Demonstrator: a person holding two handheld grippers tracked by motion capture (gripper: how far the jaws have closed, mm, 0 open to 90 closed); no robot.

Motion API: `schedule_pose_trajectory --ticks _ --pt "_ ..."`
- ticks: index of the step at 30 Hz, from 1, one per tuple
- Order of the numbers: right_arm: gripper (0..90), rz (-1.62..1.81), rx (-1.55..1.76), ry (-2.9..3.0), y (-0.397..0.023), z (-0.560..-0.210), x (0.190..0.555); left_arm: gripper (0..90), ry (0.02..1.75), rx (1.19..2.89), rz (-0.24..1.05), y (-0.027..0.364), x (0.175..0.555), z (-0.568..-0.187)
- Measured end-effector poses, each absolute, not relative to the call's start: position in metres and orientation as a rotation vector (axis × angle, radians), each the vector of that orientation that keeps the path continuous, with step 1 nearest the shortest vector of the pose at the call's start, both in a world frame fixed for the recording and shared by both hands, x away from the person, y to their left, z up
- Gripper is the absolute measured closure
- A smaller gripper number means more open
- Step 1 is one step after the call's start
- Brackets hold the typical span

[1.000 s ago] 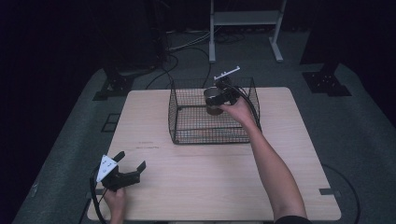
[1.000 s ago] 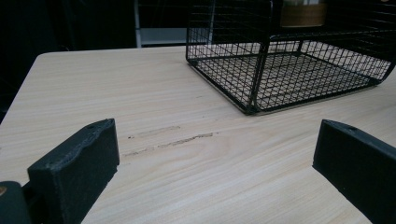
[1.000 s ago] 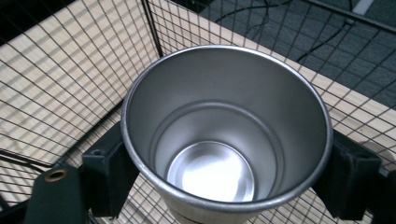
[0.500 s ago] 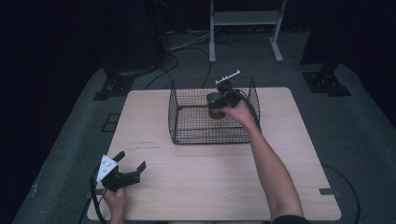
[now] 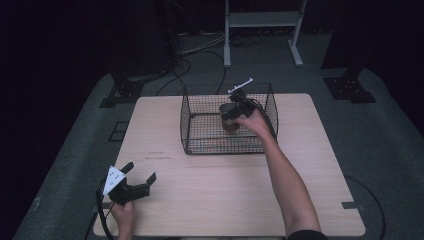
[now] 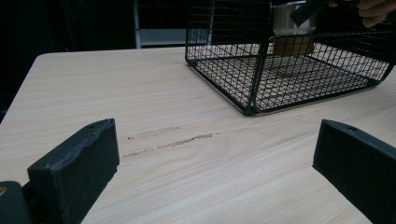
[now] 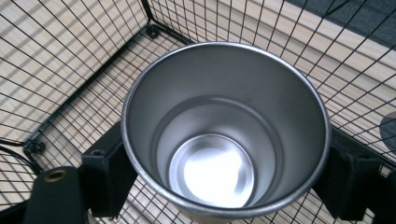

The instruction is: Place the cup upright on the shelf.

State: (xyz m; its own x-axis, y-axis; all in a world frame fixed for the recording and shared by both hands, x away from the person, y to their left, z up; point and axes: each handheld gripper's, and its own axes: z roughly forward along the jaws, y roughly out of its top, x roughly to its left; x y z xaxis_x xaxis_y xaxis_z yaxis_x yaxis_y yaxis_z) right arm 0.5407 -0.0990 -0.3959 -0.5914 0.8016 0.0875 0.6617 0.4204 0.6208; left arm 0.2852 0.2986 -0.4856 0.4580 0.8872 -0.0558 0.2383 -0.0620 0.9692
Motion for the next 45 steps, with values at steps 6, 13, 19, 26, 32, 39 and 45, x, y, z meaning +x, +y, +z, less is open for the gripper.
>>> schedule_pose_trajectory --ticks 6,13,19,26,32,39,45 --pt "17.5 0.863 1.278 2.469 -0.097 -0.403 0.543 0.0 1.011 1.574 0.717 0.298 0.285 -0.486" --pt "17.2 0.797 1.289 2.482 -0.096 -0.411 0.545 0.0 1.010 1.578 0.719 0.299 0.285 -0.485" --pt "16.7 0.773 1.284 2.474 -0.097 -0.411 0.546 0.0 1.010 1.579 0.717 0.299 0.285 -0.485" --pt "13.8 0.775 1.278 2.469 -0.100 -0.410 0.547 0.0 1.010 1.579 0.718 0.299 0.285 -0.486" --pt "13.6 0.767 1.281 2.485 -0.101 -0.409 0.546 0.0 1.009 1.580 0.718 0.299 0.285 -0.486" --pt "12.9 0.769 1.282 2.500 -0.102 -0.407 0.544 0.0 1.008 1.580 0.718 0.299 0.285 -0.485" --pt "12.6 0.761 1.277 2.513 -0.101 -0.407 0.543 0.0 1.008 1.581 0.718 0.298 0.285 -0.485"
